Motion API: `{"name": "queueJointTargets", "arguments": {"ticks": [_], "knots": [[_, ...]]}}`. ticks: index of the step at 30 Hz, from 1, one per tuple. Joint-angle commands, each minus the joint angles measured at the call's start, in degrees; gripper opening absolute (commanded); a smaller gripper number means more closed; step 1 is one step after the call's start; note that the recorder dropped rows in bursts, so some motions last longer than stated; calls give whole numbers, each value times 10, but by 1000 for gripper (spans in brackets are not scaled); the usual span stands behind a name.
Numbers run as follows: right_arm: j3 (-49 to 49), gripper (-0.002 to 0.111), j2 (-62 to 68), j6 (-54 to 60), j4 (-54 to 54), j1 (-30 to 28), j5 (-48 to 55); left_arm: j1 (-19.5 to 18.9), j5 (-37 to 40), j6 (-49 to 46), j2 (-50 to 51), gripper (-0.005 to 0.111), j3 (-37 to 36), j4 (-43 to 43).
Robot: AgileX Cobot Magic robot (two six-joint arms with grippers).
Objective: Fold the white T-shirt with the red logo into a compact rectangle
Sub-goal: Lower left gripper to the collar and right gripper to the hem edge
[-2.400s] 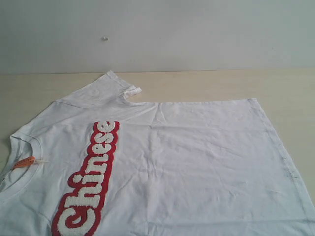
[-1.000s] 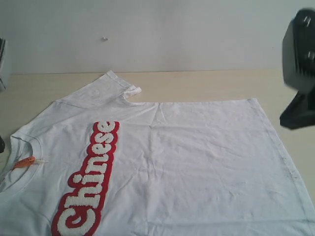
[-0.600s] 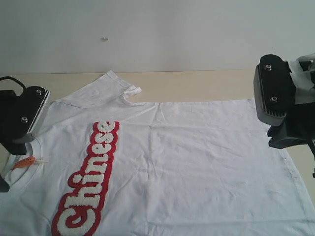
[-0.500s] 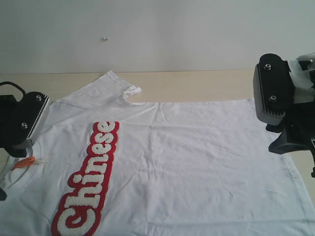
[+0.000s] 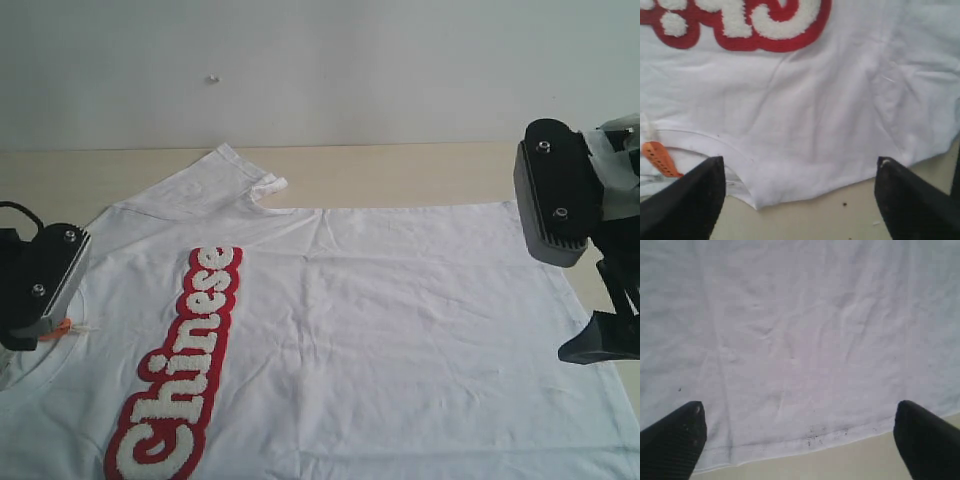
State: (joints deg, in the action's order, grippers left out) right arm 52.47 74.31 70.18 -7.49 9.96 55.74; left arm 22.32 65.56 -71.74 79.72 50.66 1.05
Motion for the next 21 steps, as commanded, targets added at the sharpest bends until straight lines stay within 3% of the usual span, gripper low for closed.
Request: {"name": "queueJointTargets", "arguments": {"ticks": [1, 6, 13, 17, 21], "knots": [[-2, 96, 26, 47, 0, 2, -3, 3, -83, -22, 0, 78, -1, 1], [-2, 96, 72, 69, 1, 2, -42, -7, -147, -113, 23, 74, 3, 2], [0, 93, 148, 78, 38, -1, -80, -69, -259, -134, 104, 35, 25, 40], [0, 92, 175, 78, 35, -1, -111, -91, -300, -133, 132, 27, 40, 101], [0, 90, 187, 78, 35, -1, -136, -92, -317, -135, 152, 13, 41, 99]]}}
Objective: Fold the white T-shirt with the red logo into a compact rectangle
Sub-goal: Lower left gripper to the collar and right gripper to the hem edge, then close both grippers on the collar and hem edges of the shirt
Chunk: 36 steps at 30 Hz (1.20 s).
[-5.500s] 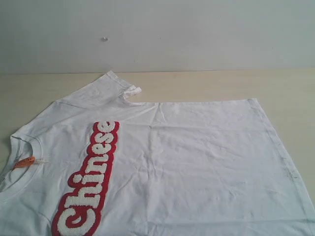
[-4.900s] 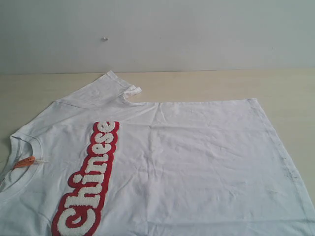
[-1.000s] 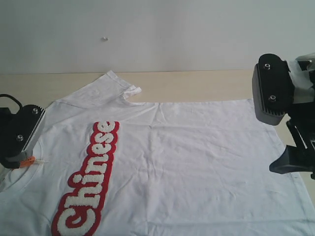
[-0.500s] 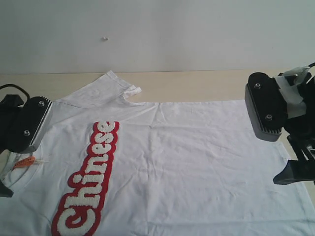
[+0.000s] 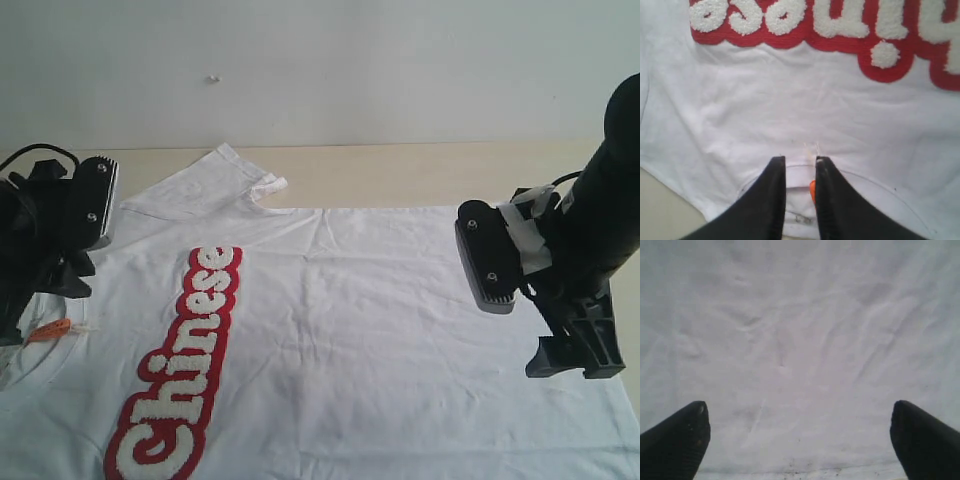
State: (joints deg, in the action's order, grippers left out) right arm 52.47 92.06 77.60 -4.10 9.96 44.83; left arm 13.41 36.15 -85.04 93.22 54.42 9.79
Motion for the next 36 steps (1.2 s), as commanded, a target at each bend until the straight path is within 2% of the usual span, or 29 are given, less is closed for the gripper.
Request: {"name": "queueJointTargets", "arguments": {"ticks": [1, 3, 4, 7, 9, 13, 14, 19, 22, 24, 26, 29, 32, 36], "knots": [[0, 90, 10, 2, 1, -1, -31, -3, -29, -2, 20, 9, 3, 10], [0, 90, 10, 2, 1, -1, -32, -3, -41, -2, 25, 7, 3, 10], [0, 90, 10, 2, 1, -1, -32, -3, -43, 0, 25, 9, 3, 10], [0, 90, 10, 2, 1, -1, -32, -2, -43, 1, 25, 26, 3, 12], [0, 90, 10, 2, 1, -1, -32, -2, -40, 9, 25, 47, 3, 14], [0, 90, 10, 2, 1, -1, -33, -2, -32, 28, 25, 102, 3, 18], [0, 90, 10, 2, 1, -1, -34, -2, -31, 30, 25, 105, 3, 18], [0, 90, 10, 2, 1, -1, -36, -2, -31, 28, 25, 105, 3, 19], [0, 89, 10, 3, 2, -1, -36, -5, -28, 7, 25, 105, 3, 66], [0, 87, 10, 3, 13, -1, -43, -18, 8, -55, 26, 105, 13, 96], [0, 86, 10, 3, 31, -4, -46, -39, 83, -123, 35, 105, 42, 119], [0, 85, 14, 3, 31, -25, -56, -67, 149, -131, 62, 105, 87, 115], [0, 84, 26, 8, 30, -49, -56, -81, 168, -141, 89, 105, 101, 81], [0, 80, 54, 28, 30, -76, -57, -81, 173, -139, 119, 105, 102, 18]]}}
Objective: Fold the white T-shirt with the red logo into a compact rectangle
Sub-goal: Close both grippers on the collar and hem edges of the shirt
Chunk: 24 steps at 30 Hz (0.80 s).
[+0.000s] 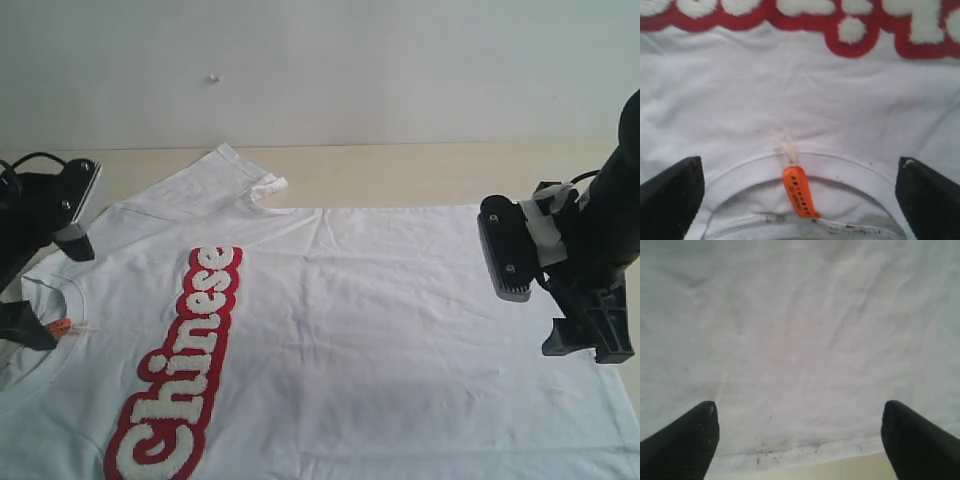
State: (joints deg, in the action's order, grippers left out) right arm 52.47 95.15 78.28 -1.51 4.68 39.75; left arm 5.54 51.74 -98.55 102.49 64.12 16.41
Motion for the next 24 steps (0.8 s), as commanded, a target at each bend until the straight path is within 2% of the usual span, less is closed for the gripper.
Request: {"name": "queueJointTargets", "arguments": {"ticks": [1, 6, 10, 13, 21, 24], "knots": [[0, 79, 30, 26, 4, -28, -7, -3, 16, -4, 30, 105, 5, -53], [0, 64, 59, 25, -7, -35, -40, -3, 8, -2, 46, 105, 5, -53], [0, 56, 62, 25, -81, -35, -82, -3, 8, 0, 51, 105, 5, -53], [0, 62, 61, -14, -79, -35, -80, -3, 7, 0, 51, 105, 5, -51], [0, 102, 61, -55, 0, -34, -11, -3, 5, -2, 51, 105, 5, -51], [0, 105, 61, -53, 29, -34, 11, -3, 4, -3, 51, 105, 5, -51]]}}
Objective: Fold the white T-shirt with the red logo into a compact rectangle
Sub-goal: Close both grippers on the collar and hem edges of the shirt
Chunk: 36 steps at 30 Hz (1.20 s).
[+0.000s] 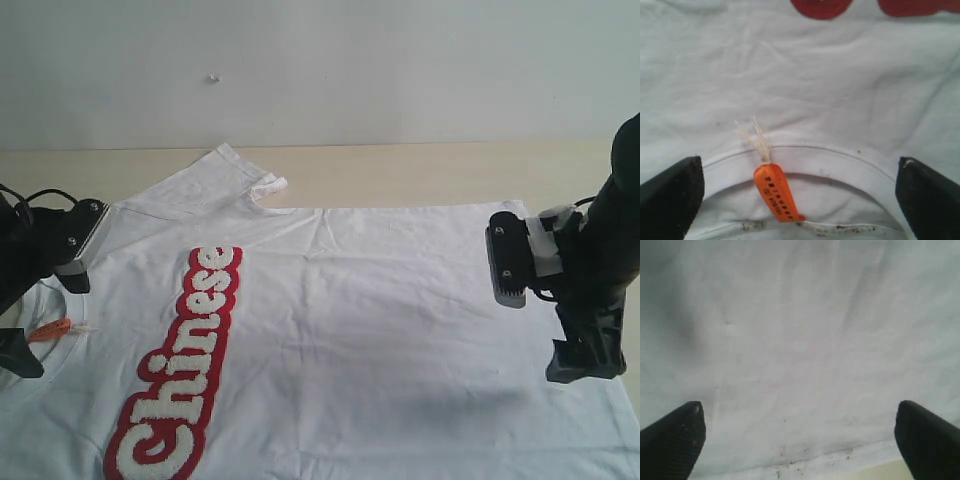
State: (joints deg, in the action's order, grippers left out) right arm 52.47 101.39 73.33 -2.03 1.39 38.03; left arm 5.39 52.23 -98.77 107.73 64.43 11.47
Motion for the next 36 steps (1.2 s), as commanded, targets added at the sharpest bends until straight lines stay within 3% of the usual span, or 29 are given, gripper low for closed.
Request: {"name": "queueJointTargets", "arguments": {"ticks": [1, 9, 27, 31, 36], "knots": [[0, 105, -1, 2, 46, -1, 35, -1, -3, -1, -1, 105, 2, -2], [0, 105, 29, 20, 86, -1, 40, -1, 1, 1, 11, 105, 2, -2], [0, 104, 75, 45, 36, -1, -31, -1, -44, 33, 88, 105, 2, -4], [0, 99, 85, 50, 20, -1, -32, -1, -44, 36, 98, 105, 2, -4], [0, 77, 99, 49, 20, -1, -31, -1, -44, 39, 100, 105, 2, -4]]}}
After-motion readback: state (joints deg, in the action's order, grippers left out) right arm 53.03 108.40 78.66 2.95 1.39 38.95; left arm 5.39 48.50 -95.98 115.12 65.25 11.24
